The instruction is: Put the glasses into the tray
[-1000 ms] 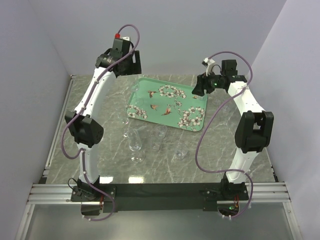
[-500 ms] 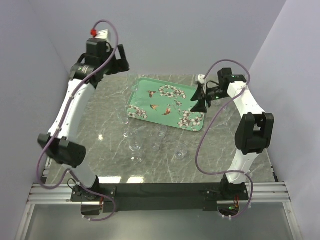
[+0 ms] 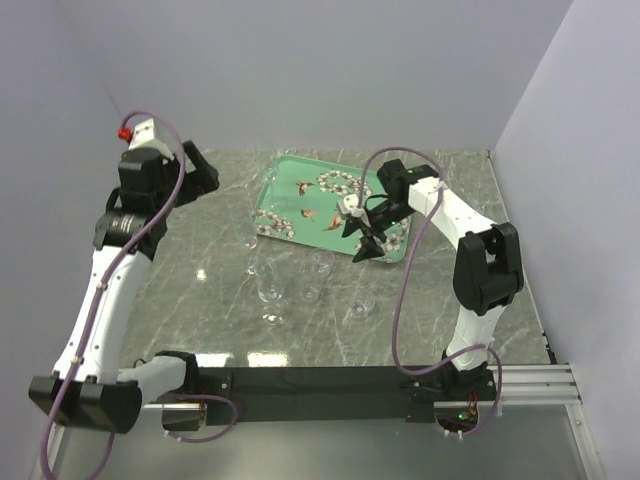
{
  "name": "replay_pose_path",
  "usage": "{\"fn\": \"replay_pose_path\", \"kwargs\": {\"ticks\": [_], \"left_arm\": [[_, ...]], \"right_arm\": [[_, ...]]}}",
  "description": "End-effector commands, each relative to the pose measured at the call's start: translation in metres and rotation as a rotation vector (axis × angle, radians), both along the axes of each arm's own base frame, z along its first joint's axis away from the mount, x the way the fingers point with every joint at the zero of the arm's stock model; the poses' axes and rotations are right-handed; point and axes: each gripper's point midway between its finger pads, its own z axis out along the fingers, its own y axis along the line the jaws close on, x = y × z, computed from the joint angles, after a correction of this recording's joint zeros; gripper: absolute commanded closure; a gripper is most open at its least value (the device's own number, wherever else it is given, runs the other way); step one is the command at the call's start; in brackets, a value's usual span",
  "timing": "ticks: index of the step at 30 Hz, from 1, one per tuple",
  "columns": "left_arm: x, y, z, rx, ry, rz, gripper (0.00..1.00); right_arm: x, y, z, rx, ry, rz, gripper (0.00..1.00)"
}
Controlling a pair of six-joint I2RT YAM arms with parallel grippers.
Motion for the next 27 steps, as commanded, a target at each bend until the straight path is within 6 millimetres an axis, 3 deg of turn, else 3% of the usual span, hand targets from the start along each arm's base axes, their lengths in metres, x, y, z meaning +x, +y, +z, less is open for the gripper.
{"fn": "replay_pose_path", "kwargs": {"ticks": [1, 2, 5, 12, 19, 27], "left_arm": [[-0.014, 0.016, 0.006, -0.043, -0.069, 0.077, 0.01], [-0.018, 0.021, -0.004, -0.04, -0.051, 0.101, 0.01], [-0.033, 0.032, -0.009, -0.034, -0.056, 0.149, 0.01], [-0.053, 0.048, -0.009, -0.044, -0.088, 0.226, 0.01], [-0.054, 0.047, -0.015, -0.052, -0.077, 0.221, 0.01], [-0.06, 0.048, -0.016, -0.055, -0.079, 0.23, 0.0]], "right_arm": [[0.014, 0.019, 0.016, 0.012, -0.078, -0.044, 0.22], [0.018, 0.029, 0.018, 0.022, -0.086, -0.052, 0.23], [0.021, 0.046, 0.017, 0.017, -0.068, -0.089, 0.25], [0.027, 0.067, -0.008, -0.065, -0.018, -0.212, 0.29], [0.046, 0.075, -0.023, -0.13, -0.03, -0.324, 0.37], [0.044, 0.07, -0.051, -0.222, -0.04, -0.329, 0.46]]}}
